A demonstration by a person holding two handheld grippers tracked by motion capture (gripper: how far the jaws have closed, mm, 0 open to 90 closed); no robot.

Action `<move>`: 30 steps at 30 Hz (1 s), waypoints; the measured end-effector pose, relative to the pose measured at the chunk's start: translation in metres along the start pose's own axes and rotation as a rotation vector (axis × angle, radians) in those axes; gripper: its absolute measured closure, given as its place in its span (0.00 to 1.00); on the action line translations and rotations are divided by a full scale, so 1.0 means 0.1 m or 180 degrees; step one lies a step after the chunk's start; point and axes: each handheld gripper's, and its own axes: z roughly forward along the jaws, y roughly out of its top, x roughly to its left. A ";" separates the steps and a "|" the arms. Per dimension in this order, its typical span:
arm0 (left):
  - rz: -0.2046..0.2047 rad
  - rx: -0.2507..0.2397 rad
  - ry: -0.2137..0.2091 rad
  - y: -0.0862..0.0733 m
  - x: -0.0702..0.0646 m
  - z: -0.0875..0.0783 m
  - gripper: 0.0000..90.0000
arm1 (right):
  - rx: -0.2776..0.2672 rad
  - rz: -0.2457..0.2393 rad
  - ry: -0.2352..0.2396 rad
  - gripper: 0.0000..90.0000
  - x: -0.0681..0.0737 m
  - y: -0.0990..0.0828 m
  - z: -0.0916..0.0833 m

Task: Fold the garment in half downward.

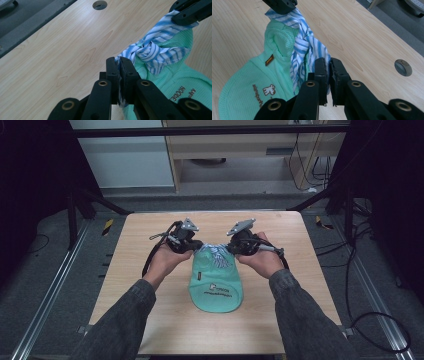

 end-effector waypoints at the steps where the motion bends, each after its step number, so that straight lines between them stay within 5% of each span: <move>1: -0.0006 -0.0019 -0.0003 0.01 0.00 -0.01 0.96 | 0.0001 -0.0010 -0.0006 0.94 -0.01 0.01 0.00; 30: 0.0088 0.0024 0.0044 0.09 0.02 -0.01 0.96 | 0.0043 -0.0050 -0.0080 0.94 -0.09 0.08 0.04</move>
